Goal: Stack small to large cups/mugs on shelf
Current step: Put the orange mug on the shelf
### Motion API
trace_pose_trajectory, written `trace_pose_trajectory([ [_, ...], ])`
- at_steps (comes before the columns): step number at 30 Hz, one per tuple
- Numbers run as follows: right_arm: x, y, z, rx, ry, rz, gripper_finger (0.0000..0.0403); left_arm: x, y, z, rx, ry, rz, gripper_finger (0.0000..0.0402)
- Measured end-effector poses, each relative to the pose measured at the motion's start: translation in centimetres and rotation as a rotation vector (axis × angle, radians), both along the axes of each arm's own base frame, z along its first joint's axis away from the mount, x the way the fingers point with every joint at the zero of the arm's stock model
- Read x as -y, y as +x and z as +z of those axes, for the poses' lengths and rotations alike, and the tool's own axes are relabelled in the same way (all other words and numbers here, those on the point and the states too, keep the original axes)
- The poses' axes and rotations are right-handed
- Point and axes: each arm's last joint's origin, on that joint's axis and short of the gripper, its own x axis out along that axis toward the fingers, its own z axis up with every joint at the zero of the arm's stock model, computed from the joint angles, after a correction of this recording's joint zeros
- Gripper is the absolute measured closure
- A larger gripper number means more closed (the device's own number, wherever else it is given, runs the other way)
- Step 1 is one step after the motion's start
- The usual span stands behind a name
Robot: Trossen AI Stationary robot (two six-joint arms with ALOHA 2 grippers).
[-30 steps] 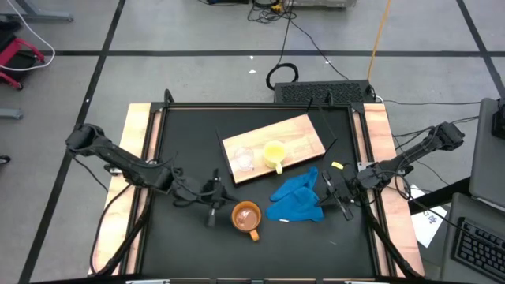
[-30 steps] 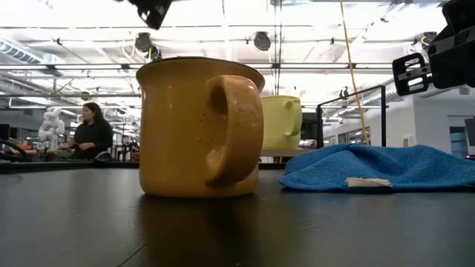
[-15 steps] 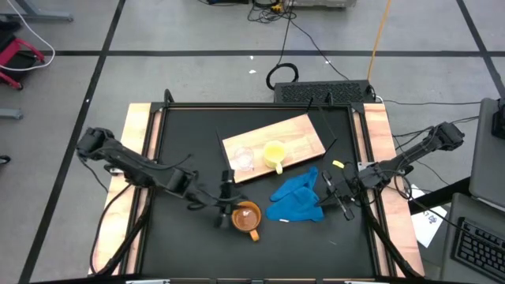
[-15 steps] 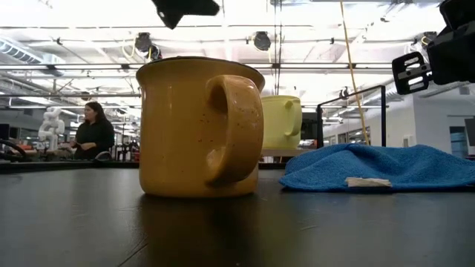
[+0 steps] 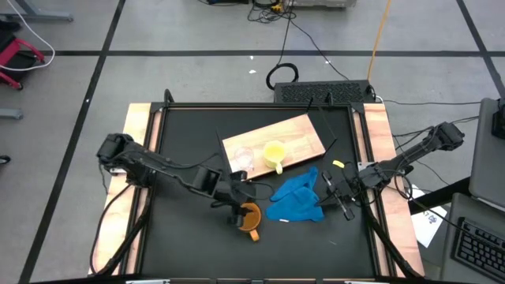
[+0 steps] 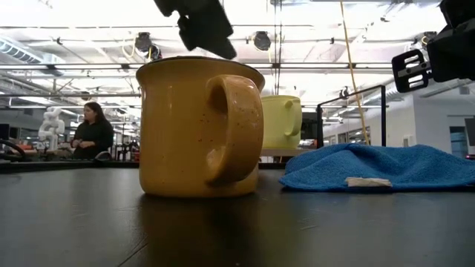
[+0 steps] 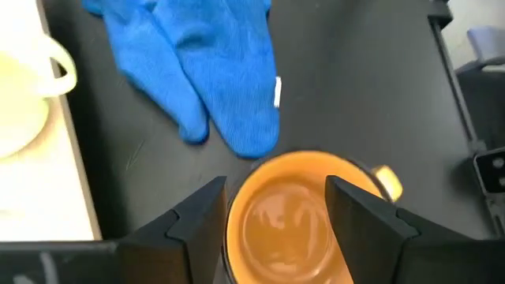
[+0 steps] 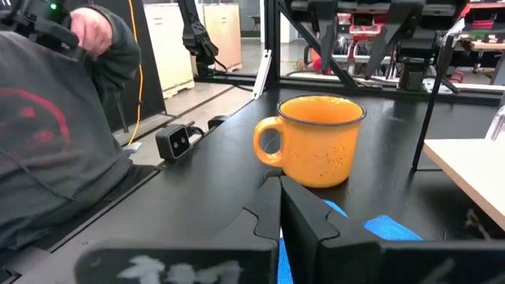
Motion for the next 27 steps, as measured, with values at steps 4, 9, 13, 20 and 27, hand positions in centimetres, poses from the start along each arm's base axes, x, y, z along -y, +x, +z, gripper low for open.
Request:
trace_pose_trajectory([
  [4, 0.0, 0.0, 0.0, -0.004, 0.000, 0.003, 0.0403, -0.5, 0.2, -0.6, -0.041, -0.023, 0.016, 0.0185],
  [9, -0.1, -0.1, -0.1, -0.010, -0.003, 0.011, 0.0403, -0.8, 0.4, -1.2, -0.074, -0.030, 0.041, 0.0185],
  [13, -0.2, -0.1, -0.1, -0.010, -0.003, 0.018, 0.0403, -0.8, 0.6, -1.8, -0.100, -0.025, 0.042, 0.0185],
  [20, -0.4, -0.2, -0.1, -0.008, -0.002, 0.036, 0.0403, -0.8, 0.7, -2.8, -0.151, -0.014, 0.049, 0.0185],
  [27, -0.5, -0.3, -0.1, -0.004, -0.002, 0.043, 0.0403, -0.7, 0.7, -3.3, -0.171, -0.012, 0.048, 0.0185],
])
